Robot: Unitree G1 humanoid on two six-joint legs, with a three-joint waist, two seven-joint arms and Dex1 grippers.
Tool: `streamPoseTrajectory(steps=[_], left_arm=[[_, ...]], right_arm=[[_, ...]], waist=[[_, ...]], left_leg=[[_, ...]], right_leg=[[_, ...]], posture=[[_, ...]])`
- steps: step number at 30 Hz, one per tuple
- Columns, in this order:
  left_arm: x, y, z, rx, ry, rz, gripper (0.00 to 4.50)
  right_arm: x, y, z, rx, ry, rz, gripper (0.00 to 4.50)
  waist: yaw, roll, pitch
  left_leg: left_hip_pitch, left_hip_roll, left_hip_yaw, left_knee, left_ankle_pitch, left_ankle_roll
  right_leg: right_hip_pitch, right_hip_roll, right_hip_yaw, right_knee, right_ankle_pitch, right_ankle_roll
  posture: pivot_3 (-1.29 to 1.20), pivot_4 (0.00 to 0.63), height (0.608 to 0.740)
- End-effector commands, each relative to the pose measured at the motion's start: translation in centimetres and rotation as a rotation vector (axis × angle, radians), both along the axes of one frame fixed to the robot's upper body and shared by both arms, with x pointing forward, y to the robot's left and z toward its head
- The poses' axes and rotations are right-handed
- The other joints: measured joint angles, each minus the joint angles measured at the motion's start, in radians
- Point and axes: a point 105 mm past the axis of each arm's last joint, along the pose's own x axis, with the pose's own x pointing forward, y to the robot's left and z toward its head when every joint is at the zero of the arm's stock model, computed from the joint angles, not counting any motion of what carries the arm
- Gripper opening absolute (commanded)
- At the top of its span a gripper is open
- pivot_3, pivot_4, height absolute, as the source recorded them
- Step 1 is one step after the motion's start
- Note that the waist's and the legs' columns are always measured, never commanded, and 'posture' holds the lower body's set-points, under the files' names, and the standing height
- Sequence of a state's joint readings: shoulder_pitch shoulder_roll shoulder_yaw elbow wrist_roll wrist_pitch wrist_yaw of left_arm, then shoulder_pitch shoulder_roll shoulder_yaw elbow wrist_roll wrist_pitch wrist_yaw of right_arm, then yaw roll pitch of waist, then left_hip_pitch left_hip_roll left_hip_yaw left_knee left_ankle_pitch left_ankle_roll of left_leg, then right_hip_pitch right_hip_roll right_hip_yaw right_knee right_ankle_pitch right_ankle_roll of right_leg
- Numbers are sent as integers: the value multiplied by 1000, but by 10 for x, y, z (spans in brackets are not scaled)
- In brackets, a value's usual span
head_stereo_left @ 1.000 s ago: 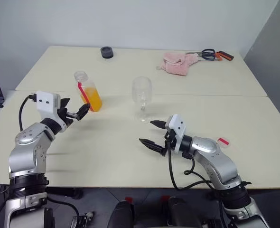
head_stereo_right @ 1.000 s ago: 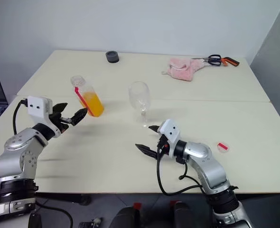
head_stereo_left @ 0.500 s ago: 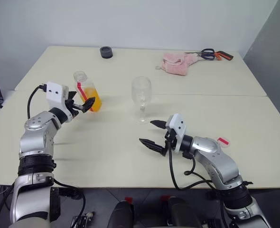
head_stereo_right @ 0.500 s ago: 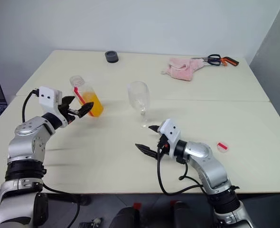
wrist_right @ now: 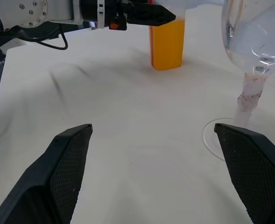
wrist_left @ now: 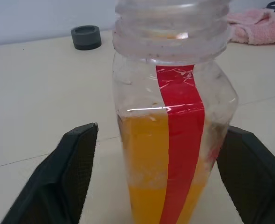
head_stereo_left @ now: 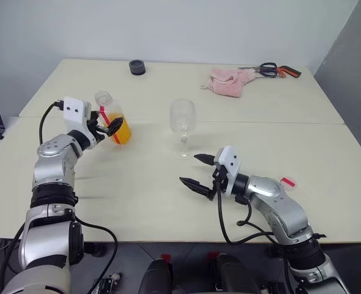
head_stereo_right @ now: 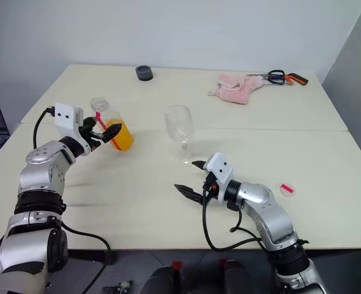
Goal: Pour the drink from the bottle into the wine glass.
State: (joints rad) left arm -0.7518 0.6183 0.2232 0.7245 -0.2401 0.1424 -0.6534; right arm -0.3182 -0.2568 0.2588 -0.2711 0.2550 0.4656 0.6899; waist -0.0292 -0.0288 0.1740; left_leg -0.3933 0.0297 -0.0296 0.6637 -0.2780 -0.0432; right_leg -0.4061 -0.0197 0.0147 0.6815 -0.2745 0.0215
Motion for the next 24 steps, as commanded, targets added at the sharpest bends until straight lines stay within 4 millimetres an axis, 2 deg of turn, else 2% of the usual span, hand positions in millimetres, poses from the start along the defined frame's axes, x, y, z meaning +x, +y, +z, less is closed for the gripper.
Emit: streamPoseTrajectory(steps=[1,4,6,11,19,24], left_arm=[[3,-2,16,9,-59,-12,2652],[2,-1,15,-1,-60,-9,1830],[2,0,15,-4,-61,-9,1650],[-1,-5,17,5,-78,-45,1637],[-15,-44,30,111,-136,-225,1636],[-19,-76,51,268,-217,-309,1636]], right_arm=[[-5,4,17,34,-61,22,4500],[-5,5,18,42,-67,26,4500],[-5,5,19,46,-72,29,4500],[-6,5,23,54,-90,33,4500],[-10,-5,42,53,-158,25,4500],[-9,-15,70,82,-217,-19,4500]], waist=[[0,0,0],[0,0,0],[0,0,0],[0,0,0],[0,0,0],[1,0,0]], left_leg=[[0,0,0,0,0,0],[0,0,0,0,0,0],[0,0,0,0,0,0],[0,0,0,0,0,0],[-2,0,-1,1,0,0],[-3,0,-1,1,0,0]], right_leg=[[0,0,0,0,0,0],[0,0,0,0,0,0],[0,0,0,0,0,0],[0,0,0,0,0,0],[-1,0,0,0,0,0],[-1,0,0,0,0,0]], posture=[[0,150,740],[0,150,740],[0,150,740],[0,150,740],[0,150,740],[0,150,740]])
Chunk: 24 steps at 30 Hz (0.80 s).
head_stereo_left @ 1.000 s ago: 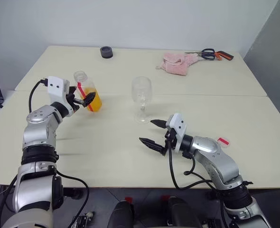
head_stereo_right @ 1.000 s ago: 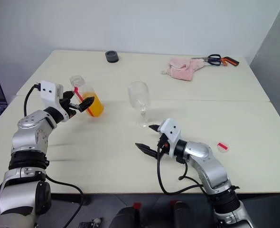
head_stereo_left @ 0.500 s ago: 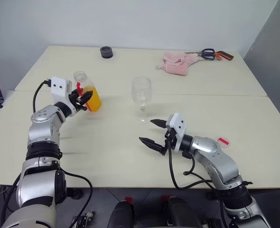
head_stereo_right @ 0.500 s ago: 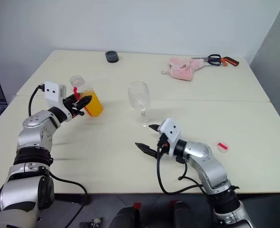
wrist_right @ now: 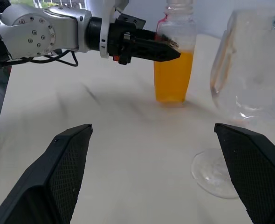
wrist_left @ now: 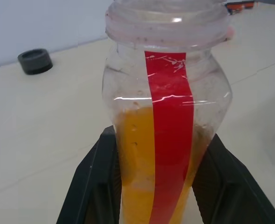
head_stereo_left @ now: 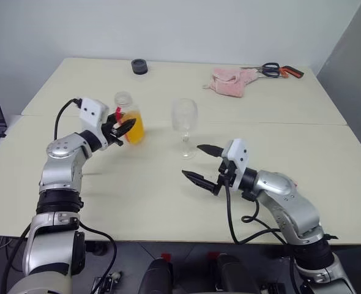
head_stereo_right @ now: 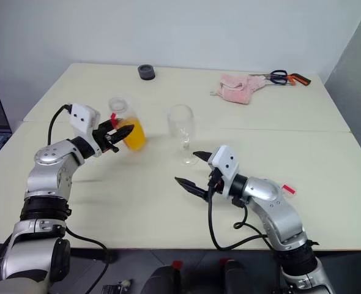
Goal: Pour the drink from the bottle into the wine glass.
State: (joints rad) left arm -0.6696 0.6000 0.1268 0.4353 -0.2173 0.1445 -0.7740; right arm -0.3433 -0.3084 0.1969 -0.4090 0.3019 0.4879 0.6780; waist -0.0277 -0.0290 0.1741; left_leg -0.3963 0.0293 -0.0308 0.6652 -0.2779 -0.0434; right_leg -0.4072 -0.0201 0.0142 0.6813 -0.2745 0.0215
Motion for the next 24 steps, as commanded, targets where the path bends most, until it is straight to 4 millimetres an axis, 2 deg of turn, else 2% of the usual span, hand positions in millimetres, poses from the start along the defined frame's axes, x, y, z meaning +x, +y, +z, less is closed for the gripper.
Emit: streamPoseTrajectory(steps=[1,8,13,18,24], left_arm=[[-3,-21,38,93,-150,-50,1636],[1,-43,61,196,-258,-66,1636],[0,-59,71,339,-363,-91,1636],[1,-67,75,428,-430,-107,1636],[5,-67,80,511,-505,-95,1636]], right_arm=[[-2,-4,34,59,-87,-18,4500],[8,-9,52,114,-84,-112,4500],[17,-11,55,109,-92,-186,4500],[24,-11,55,97,-108,-235,4500],[25,-8,63,114,-168,-246,4500]], waist=[[-1,0,0],[-2,0,0],[-1,0,0],[-1,0,0],[-4,0,0]], left_leg=[[0,0,0,0,0,0],[0,0,0,0,0,0],[0,0,0,0,0,0],[-1,0,1,0,0,0],[-1,0,1,-1,0,0]], right_leg=[[0,0,0,0,0,0],[0,0,0,0,0,0],[0,0,0,0,0,0],[-1,0,0,0,0,0],[-2,1,1,0,0,0]], posture=[[0,150,740],[0,150,740],[0,150,740],[0,150,740],[0,150,740]])
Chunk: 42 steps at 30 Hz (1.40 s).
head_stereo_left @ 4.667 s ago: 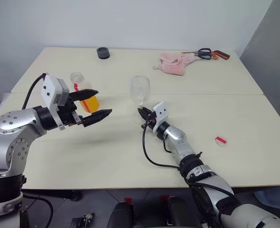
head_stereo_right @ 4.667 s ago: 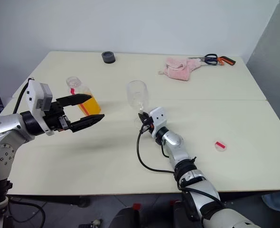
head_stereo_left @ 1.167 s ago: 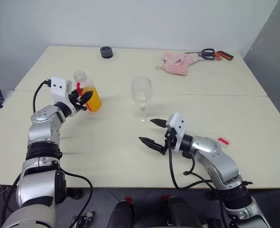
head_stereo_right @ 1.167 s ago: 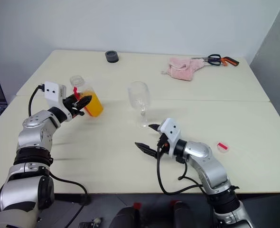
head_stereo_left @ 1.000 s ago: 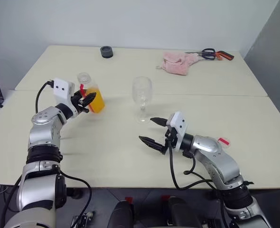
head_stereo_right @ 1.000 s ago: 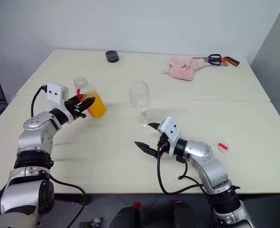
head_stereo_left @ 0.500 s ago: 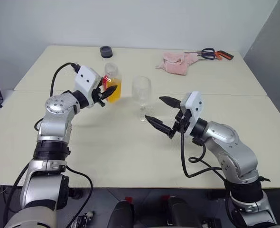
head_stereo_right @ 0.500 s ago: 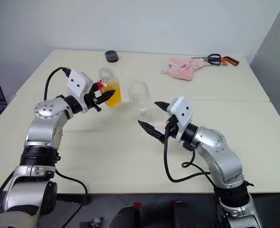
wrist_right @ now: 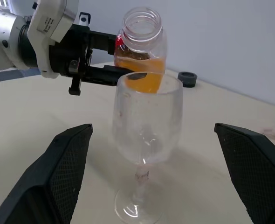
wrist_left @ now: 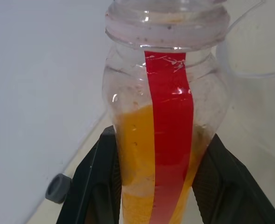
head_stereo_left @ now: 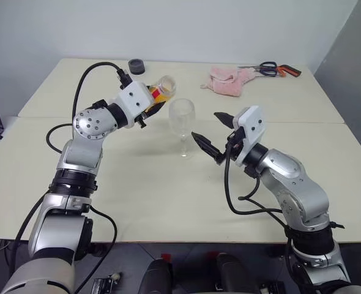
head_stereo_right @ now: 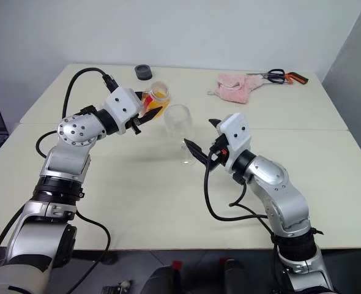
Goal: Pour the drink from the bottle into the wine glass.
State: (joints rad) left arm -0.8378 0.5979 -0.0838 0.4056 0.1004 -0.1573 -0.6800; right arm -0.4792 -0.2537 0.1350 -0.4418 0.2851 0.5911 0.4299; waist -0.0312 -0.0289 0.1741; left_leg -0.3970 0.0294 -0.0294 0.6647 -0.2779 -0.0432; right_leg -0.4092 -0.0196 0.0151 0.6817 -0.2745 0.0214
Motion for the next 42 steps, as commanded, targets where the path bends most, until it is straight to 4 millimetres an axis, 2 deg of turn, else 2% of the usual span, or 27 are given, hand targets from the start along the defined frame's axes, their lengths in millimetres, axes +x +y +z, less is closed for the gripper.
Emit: streamPoseTrajectory(steps=[1,9,22,42], left_arm=[[-3,0,27,45,-140,-6,1636],[-1,3,35,157,-254,9,1636],[-1,-2,46,260,-381,0,1636],[0,-6,54,383,-523,16,1636]], right_arm=[[-4,3,16,14,-80,7,4500],[-8,8,16,28,-46,60,4500],[1,7,9,7,6,5,4500],[1,8,6,5,33,0,4500]], waist=[[0,0,0],[2,0,0],[2,0,0],[2,0,0]], left_leg=[[0,0,0,0,0,0],[-1,0,0,0,0,0],[-2,0,0,0,0,0],[-2,0,0,0,0,0]], right_leg=[[0,0,0,0,0,0],[-1,0,0,0,0,0],[-1,0,0,0,0,0],[-1,0,0,0,0,0]], posture=[[0,150,740],[0,150,740],[0,150,740],[0,150,740]])
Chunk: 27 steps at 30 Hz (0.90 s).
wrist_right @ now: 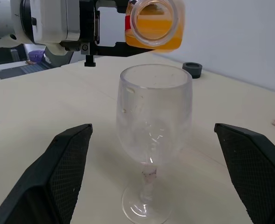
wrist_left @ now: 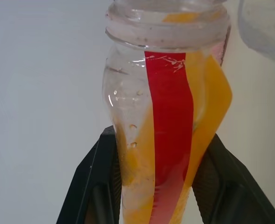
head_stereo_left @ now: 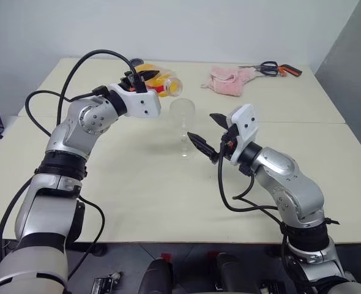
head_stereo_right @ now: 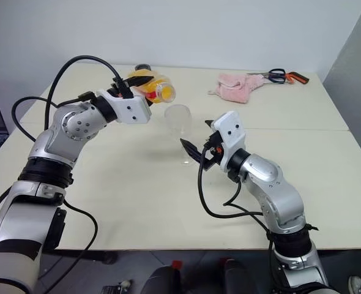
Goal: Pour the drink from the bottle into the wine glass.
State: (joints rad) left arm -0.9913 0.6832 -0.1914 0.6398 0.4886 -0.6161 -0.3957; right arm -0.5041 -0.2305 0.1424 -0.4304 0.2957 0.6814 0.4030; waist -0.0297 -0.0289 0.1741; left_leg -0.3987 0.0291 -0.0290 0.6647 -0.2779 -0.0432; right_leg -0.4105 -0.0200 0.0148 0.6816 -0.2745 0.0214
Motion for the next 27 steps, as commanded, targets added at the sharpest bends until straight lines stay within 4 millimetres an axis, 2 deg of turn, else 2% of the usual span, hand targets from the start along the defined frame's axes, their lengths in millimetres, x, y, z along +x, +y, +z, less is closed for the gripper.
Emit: streamPoseTrajectory(steps=[1,27], left_arm=[[-5,-1,28,-10,-105,-12,1636],[-3,-1,35,47,-194,4,1636]], right_arm=[[-3,2,12,9,-43,8,4500],[-7,2,11,18,-52,27,4500]], waist=[[0,0,0],[0,0,0]], left_leg=[[0,0,0,0,0,0],[0,0,0,0,0,0]], right_leg=[[0,0,0,0,0,0],[0,0,0,0,0,0]], posture=[[0,150,740],[0,150,740]])
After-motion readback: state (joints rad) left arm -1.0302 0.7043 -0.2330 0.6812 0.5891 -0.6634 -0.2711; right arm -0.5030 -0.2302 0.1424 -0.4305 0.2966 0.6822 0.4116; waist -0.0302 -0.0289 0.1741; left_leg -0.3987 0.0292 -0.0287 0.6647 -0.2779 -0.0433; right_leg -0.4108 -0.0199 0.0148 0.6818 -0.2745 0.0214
